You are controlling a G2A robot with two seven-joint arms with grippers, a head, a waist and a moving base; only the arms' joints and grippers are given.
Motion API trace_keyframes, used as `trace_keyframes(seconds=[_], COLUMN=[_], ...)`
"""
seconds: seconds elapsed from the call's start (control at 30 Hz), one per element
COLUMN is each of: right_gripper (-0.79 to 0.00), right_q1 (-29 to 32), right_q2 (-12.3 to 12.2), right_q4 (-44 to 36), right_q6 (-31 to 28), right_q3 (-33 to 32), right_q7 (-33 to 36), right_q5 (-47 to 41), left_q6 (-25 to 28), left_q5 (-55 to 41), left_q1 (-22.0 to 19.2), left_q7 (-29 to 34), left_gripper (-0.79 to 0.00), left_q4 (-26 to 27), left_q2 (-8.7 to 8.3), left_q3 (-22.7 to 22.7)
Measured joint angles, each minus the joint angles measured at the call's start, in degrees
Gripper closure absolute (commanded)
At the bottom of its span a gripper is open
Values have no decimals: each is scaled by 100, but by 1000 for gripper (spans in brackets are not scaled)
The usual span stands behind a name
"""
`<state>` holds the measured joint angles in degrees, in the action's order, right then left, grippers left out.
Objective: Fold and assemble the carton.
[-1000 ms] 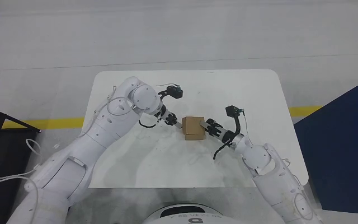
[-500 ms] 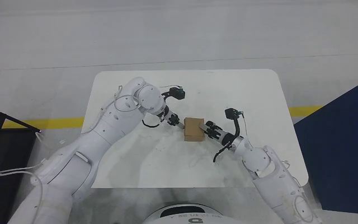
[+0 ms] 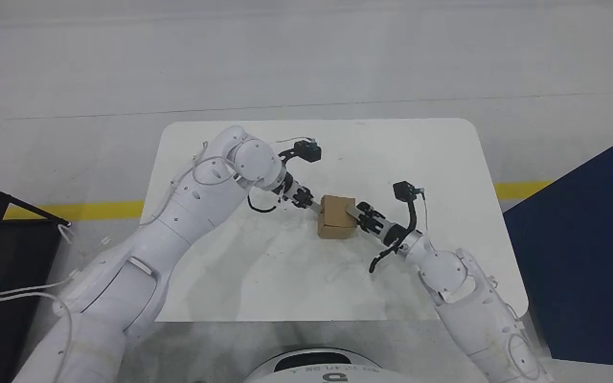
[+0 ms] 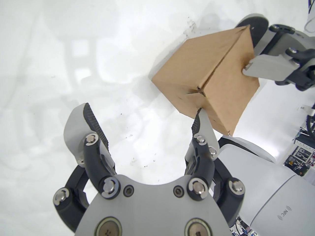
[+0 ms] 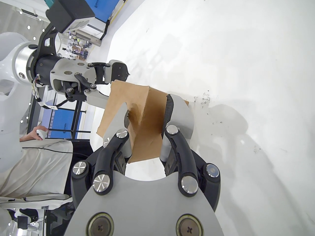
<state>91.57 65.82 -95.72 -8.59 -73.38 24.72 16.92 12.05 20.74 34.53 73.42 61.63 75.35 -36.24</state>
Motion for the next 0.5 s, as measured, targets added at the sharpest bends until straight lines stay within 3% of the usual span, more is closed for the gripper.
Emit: trace_keyframes(seconds=[0.5], right_gripper=[-354], right_q1=[1], right_q2=[-7], right_q4=[-9], right_q6=[-66], right_q3=[-100], right_q7=[44], right_q5=[-328], left_q6=[-75], left_q5=[88], left_q1=[51], left_q7=[194], left_gripper=[-785], left_q4=[368], left_q2=[-107], left_q3=[-206])
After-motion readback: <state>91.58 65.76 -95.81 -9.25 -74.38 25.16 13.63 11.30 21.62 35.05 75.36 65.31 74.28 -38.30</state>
